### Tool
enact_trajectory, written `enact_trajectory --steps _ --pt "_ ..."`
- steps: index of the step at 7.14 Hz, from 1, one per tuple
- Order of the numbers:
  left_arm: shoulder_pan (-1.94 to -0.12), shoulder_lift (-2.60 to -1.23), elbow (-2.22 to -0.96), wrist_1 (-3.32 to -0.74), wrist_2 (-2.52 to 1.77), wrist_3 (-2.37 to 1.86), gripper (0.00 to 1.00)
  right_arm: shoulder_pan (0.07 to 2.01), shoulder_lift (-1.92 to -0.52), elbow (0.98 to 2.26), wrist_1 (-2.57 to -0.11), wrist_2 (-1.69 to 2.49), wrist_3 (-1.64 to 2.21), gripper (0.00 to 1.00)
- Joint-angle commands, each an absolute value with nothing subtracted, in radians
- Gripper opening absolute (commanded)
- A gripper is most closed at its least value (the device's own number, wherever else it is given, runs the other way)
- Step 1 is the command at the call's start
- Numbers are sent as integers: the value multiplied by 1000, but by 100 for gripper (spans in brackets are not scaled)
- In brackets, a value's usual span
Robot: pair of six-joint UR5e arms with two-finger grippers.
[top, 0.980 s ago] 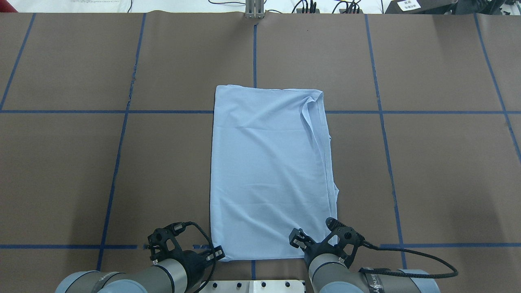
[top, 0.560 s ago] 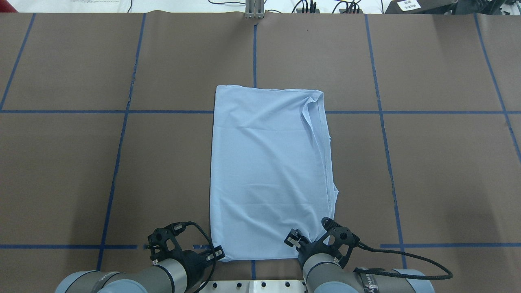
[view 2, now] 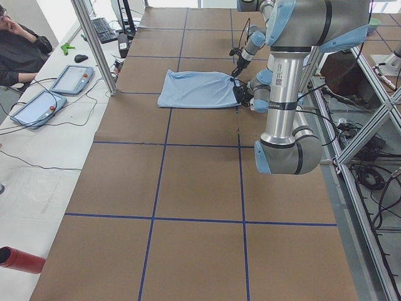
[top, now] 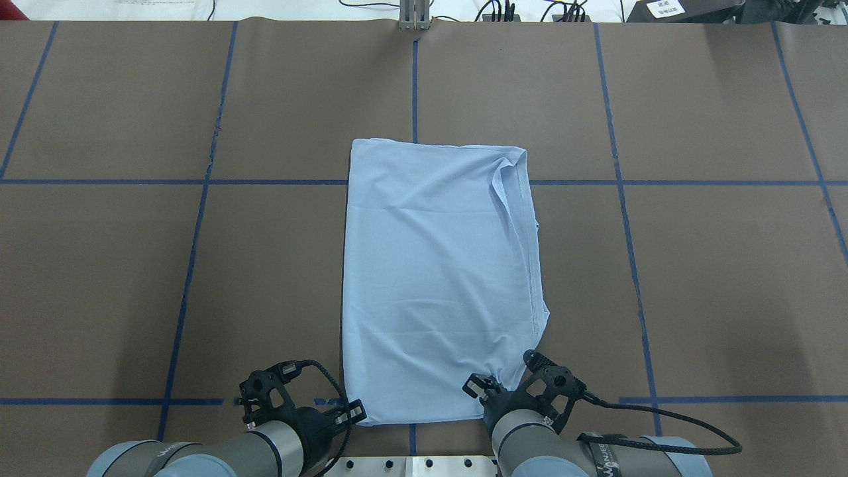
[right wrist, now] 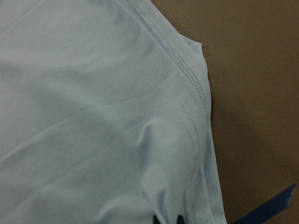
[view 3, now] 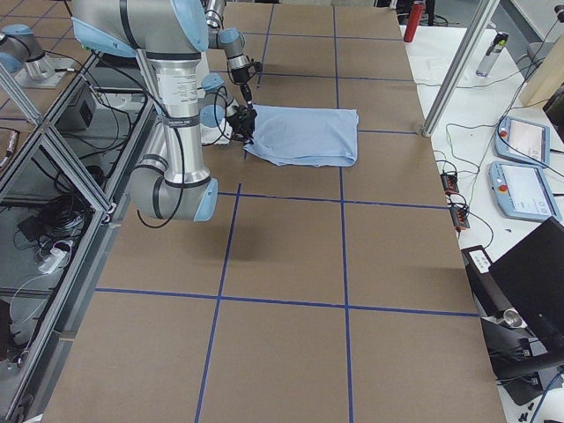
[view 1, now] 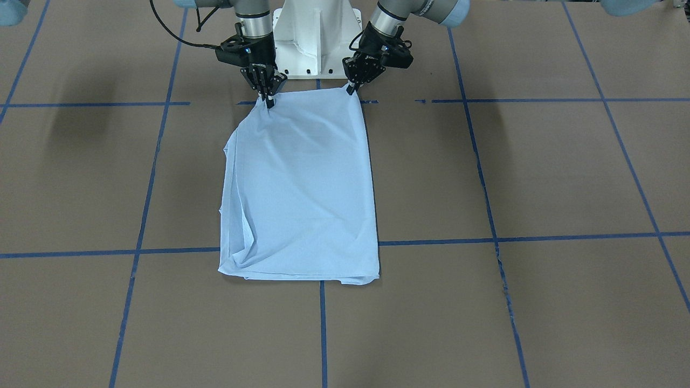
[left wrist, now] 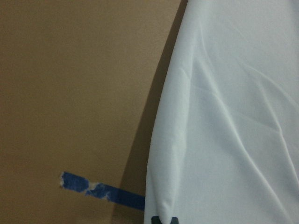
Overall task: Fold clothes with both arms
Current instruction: 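Lift the near edge with both grippers and fold it over the far edge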
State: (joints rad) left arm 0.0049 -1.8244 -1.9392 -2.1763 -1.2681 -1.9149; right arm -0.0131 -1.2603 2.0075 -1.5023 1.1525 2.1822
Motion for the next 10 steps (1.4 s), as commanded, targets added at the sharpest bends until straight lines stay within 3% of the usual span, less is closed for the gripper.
enact_trajectory --steps 1,4,5,8,10 --pt "-2 -1755 -2142 -2079 -1291 -1872 0 -8 -1259 2110 -1517 1152 2177 0" --pt "-6 -1763 -2519 -1722 -1403 -1873 0 -47 -1255 2411 -1785 1157 2180 0" --pt "-6 -1767 -2546 -1677 -1422 -1873 0 -57 -1220 2416 -1831 1155 2181 0" --pt "-119 -1840 -2475 -1660 -1425 -1748 0 15 -1120 2291 -1836 1158 2149 0" --pt "-272 -1902 -2336 -1655 -1520 -1656 0 113 -1045 2177 -1825 1204 2106 0"
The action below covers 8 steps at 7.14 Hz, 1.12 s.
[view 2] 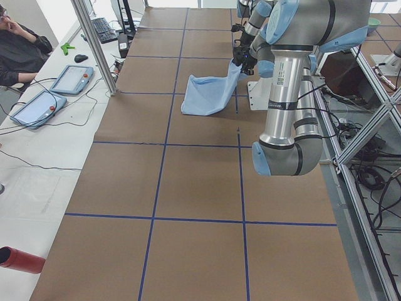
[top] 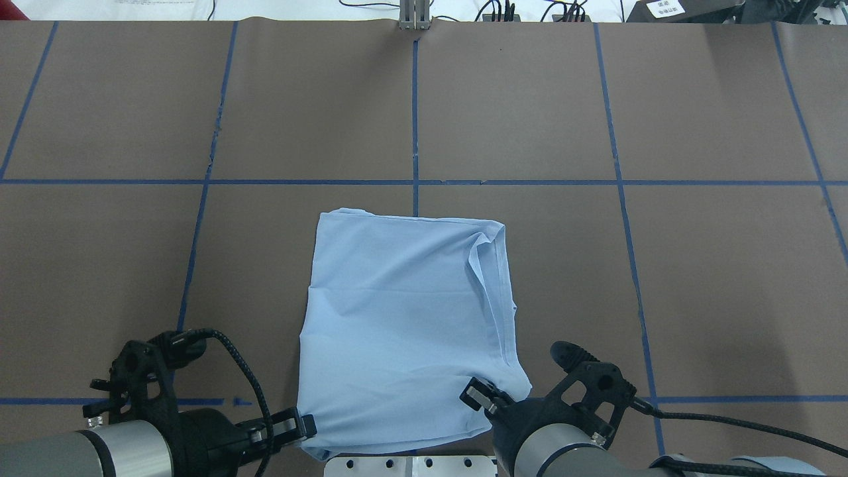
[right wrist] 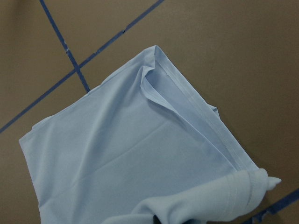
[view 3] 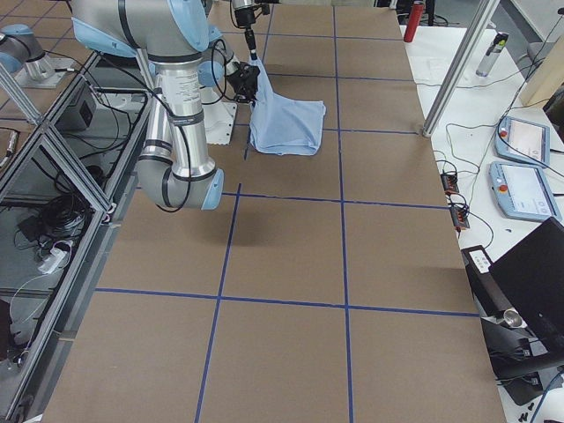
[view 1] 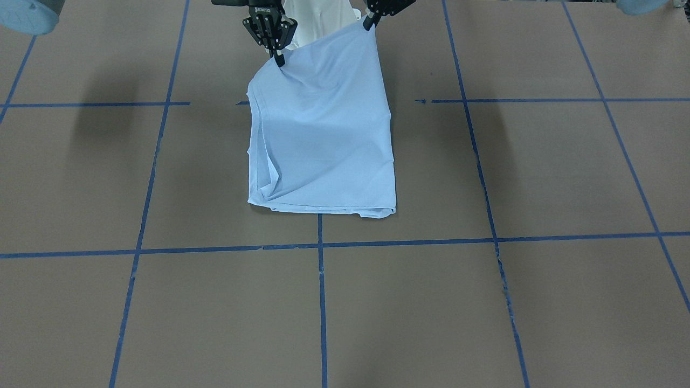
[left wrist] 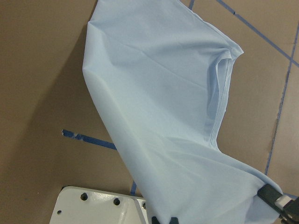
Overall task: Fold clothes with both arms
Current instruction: 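Lift the near edge with both grippers and fold it over the far edge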
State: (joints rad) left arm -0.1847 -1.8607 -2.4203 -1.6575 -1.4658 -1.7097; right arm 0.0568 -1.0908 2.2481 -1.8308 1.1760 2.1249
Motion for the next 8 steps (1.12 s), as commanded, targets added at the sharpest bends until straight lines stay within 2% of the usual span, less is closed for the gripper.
enact_trajectory --steps 1,3,5,8 --pt "-322 -1949 -2251 -1657 -1523 -1613 0 158 -1032 2122 -1791 1222 2085 0" --pt "-373 -1965 -2177 -1663 -1526 -1563 0 221 -1032 1996 -1654 1241 2048 0" --pt "-437 -2023 -2051 -1672 -1537 -1508 0 264 -971 1872 -1634 1269 2016 0" --pt "-466 -2052 -1849 -1842 -1536 -1480 0 291 -963 1784 -1568 1285 1996 0"
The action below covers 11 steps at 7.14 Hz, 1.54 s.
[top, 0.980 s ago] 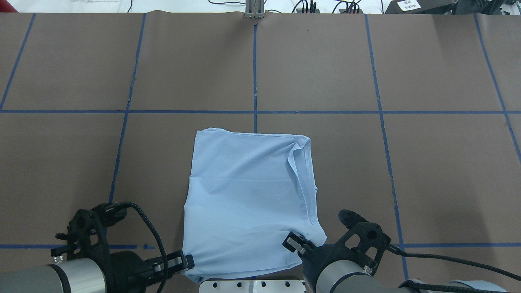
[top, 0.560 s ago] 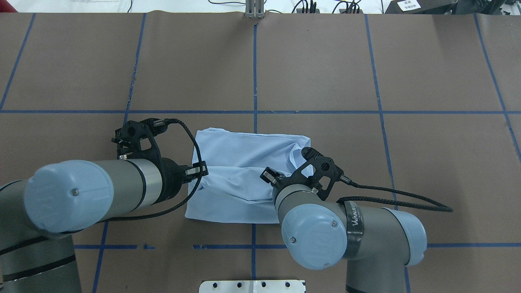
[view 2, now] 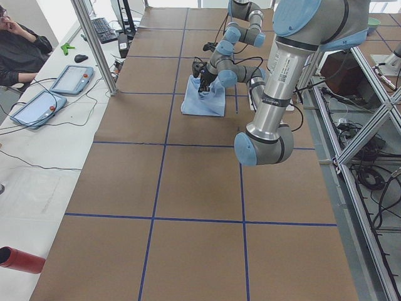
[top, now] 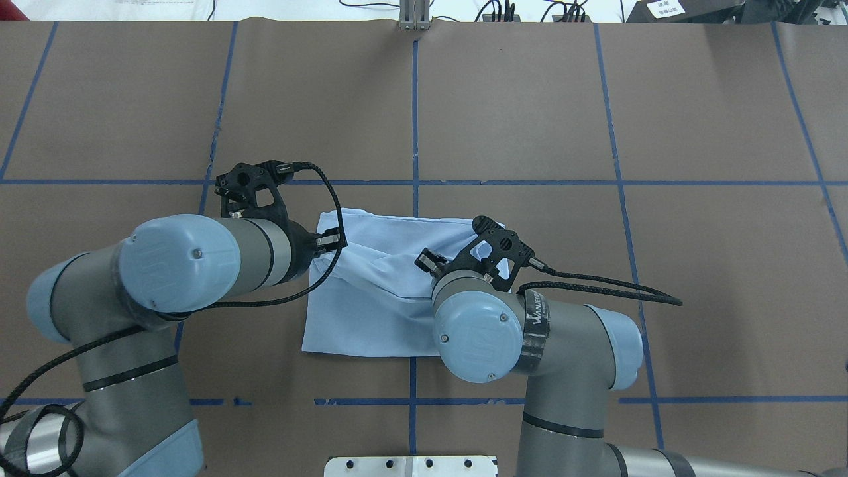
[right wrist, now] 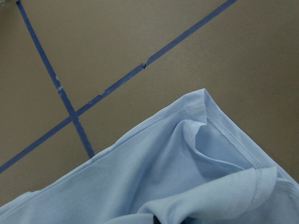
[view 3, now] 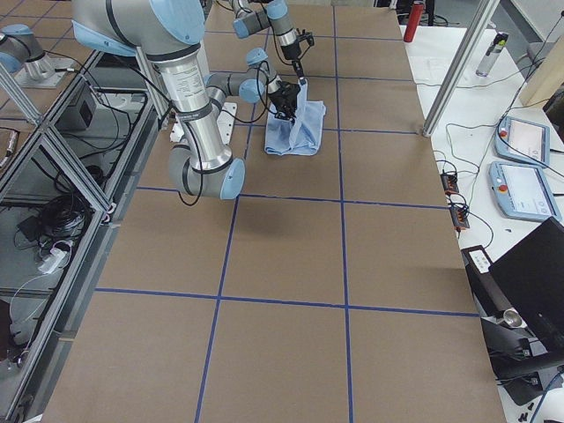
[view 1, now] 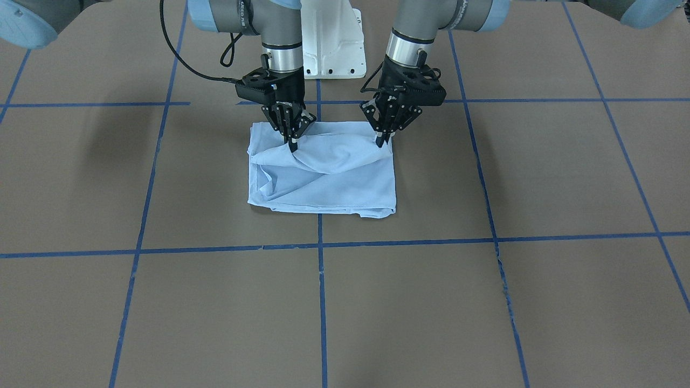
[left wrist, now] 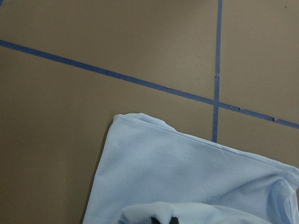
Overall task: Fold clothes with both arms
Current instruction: 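Lift the near edge with both grippers and fold it over the far edge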
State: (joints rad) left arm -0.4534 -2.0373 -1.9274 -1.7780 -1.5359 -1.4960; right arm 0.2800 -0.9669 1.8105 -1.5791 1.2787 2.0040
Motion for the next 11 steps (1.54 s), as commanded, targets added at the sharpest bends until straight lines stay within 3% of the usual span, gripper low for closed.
enact_trajectory --steps 1,6,7,8,11 --pt "-471 -2071 -1798 -1845 -1536 -1474 0 299 -962 1764 -1566 1289 1990 0" --pt "-485 -2080 -1735 -1876 -1537 -1433 0 345 -939 1664 -1482 1310 1933 0" --pt "-485 -2083 -1735 -1893 -1536 -1433 16 347 -940 1663 -1485 1312 1878 51" --pt "-486 -2082 -1729 -1914 -1537 -1396 99 347 -934 1660 -1485 1309 1802 100" --pt "-531 -2077 -1750 -1934 -1618 -1315 100 356 -893 1664 -1485 1315 1669 100"
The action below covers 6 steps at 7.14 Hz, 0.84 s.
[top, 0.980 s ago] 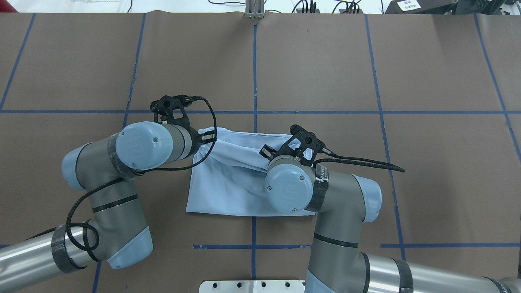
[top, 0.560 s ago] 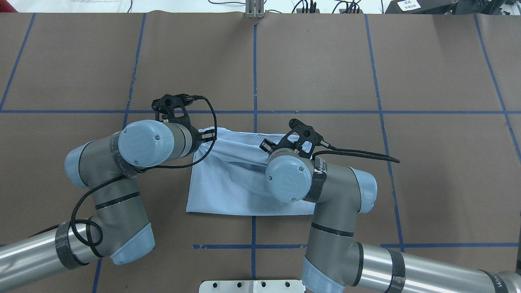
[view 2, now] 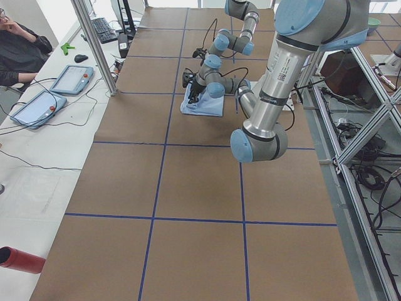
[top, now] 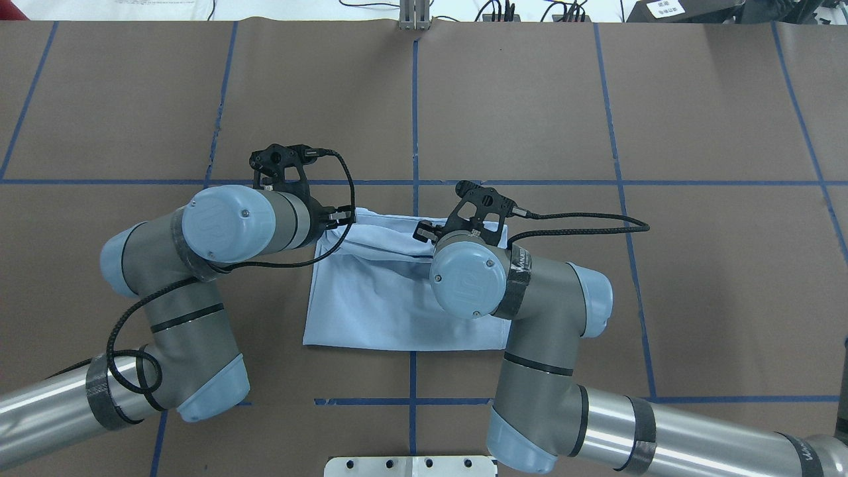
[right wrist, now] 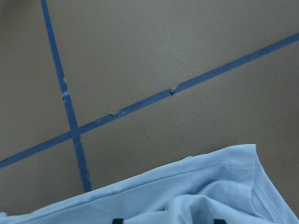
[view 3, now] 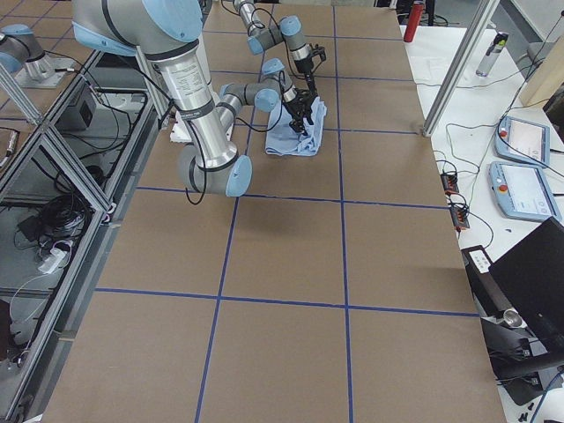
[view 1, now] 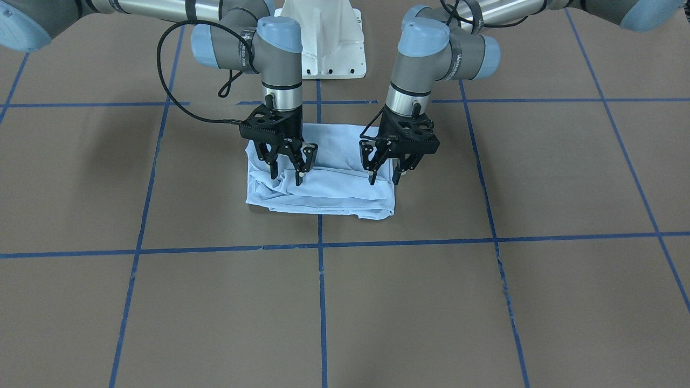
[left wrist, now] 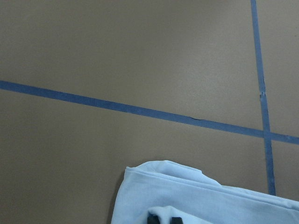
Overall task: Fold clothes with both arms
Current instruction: 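Lift the near edge with both grippers and fold it over the far edge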
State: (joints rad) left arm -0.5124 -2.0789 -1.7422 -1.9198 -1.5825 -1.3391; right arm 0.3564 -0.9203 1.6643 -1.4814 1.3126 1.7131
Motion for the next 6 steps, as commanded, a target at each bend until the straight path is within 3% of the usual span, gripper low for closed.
enact_trajectory --steps 1,6 --pt "-534 -2072 -1749 -1954 -1618 -1315 100 335 -890 1670 -1485 1315 1607 100" --pt "-535 -2072 -1749 -1957 -1618 -1316 100 262 -893 1583 -1483 1238 1359 100"
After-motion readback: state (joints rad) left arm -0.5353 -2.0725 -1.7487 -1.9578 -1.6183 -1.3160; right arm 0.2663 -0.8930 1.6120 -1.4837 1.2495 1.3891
